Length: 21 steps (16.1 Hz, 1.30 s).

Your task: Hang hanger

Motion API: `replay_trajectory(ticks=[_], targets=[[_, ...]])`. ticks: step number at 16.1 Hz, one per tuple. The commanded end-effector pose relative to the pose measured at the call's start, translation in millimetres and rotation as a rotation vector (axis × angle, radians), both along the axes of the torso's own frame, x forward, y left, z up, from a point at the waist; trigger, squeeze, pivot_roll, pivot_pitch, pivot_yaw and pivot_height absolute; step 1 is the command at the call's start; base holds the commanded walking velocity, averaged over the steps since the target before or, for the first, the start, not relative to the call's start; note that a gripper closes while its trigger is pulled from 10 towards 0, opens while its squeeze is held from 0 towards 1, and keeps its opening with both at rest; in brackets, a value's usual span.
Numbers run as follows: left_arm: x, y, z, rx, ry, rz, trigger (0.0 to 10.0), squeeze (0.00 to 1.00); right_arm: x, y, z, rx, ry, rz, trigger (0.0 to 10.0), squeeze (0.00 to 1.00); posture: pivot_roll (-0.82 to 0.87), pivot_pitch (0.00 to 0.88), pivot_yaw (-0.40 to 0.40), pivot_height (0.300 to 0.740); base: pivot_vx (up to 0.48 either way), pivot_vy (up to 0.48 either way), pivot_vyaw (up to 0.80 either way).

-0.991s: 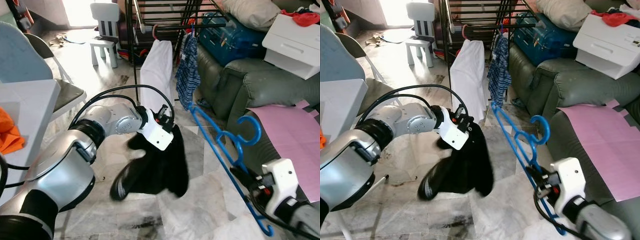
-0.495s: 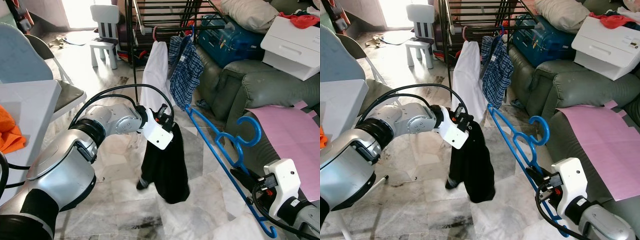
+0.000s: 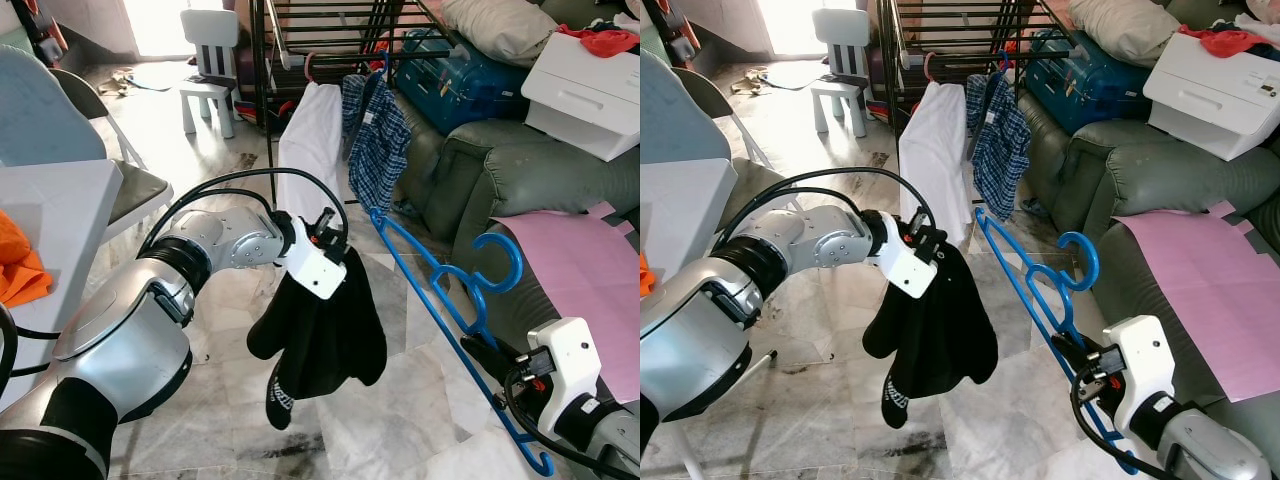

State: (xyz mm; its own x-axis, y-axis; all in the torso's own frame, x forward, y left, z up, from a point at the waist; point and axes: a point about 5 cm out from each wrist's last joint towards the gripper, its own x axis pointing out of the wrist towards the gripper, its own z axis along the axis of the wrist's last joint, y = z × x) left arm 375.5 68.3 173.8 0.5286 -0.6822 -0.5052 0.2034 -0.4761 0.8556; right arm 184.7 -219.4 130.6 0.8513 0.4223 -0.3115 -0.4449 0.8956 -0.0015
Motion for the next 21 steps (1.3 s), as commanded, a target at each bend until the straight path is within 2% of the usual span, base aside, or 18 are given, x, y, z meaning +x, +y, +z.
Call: replay_trajectory(ticks=[1, 2, 3, 5, 7, 8, 12, 15, 19, 21], targets=[[4.7, -4.8, 14.6, -0.005, -0.059, -0.015, 10.0, 0.00, -2.2, -1.0, 7.6, -0.005, -0.005, 0.025, 10.0, 0.00, 0.01, 0.000, -0.024, 0.740, 0.000, 0.000, 0.00], [20.4, 5.5, 26.5, -0.270, 0.070, 0.284, 10.0, 0.00, 3.1, -23.6, 18.3, -0.092, -0.050, -0.039, 10.0, 0.00, -0.01, 0.000, -0.033, 0.740, 0.000, 0.000, 0.00], [25.3, 13.7, 27.2, -0.384, 0.152, 0.408, 10.0, 0.00, 5.7, -35.4, 23.6, -0.151, -0.068, -0.061, 10.0, 0.00, -0.01, 0.000, -0.035, 0.740, 0.000, 0.000, 0.00], [27.3, 17.7, 27.9, -0.401, 0.147, 0.442, 10.0, 0.00, 9.3, -43.5, 29.0, -0.200, -0.078, -0.071, 10.0, 0.00, -0.02, 0.000, -0.039, 0.740, 0.000, 0.000, 0.00], [28.5, 18.1, 31.4, -0.427, 0.139, 0.450, 10.0, 0.00, 7.4, -42.5, 31.8, -0.208, -0.066, -0.027, 10.0, 0.00, -0.02, 0.000, -0.040, 0.740, 0.000, 0.000, 0.00], [29.4, 16.7, 35.7, -0.445, 0.156, 0.456, 10.0, 0.00, -0.5, -37.3, 31.5, -0.184, -0.029, 0.044, 10.0, 0.00, -0.02, 0.000, -0.040, 0.740, 0.000, 0.000, 0.00], [30.9, 11.1, 50.4, -0.473, 0.154, 0.428, 10.0, 0.00, -21.7, -24.7, 21.6, -0.097, 0.096, 0.192, 10.0, 0.00, -0.02, 0.000, -0.036, 0.740, 0.000, 0.000, 0.00], [29.3, 5.6, 60.1, -0.490, 0.151, 0.369, 10.0, 0.00, -23.8, -26.0, 18.5, -0.086, 0.120, 0.201, 10.0, 0.00, -0.02, 0.000, -0.038, 0.740, 0.000, 0.000, 0.00], [22.9, 0.2, 67.7, -0.506, 0.192, 0.256, 10.0, 0.00, -16.1, -34.2, 11.9, -0.138, 0.106, 0.161, 10.0, 0.00, -0.01, 0.000, -0.042, 0.740, 0.000, 0.000, 0.00], [19.0, -1.6, 68.7, -0.520, 0.206, 0.198, 10.0, 0.00, -12.1, -32.5, 10.8, -0.123, 0.098, 0.157, 10.0, 0.00, 0.00, 0.000, -0.041, 0.740, 0.000, 0.000, 0.00]])
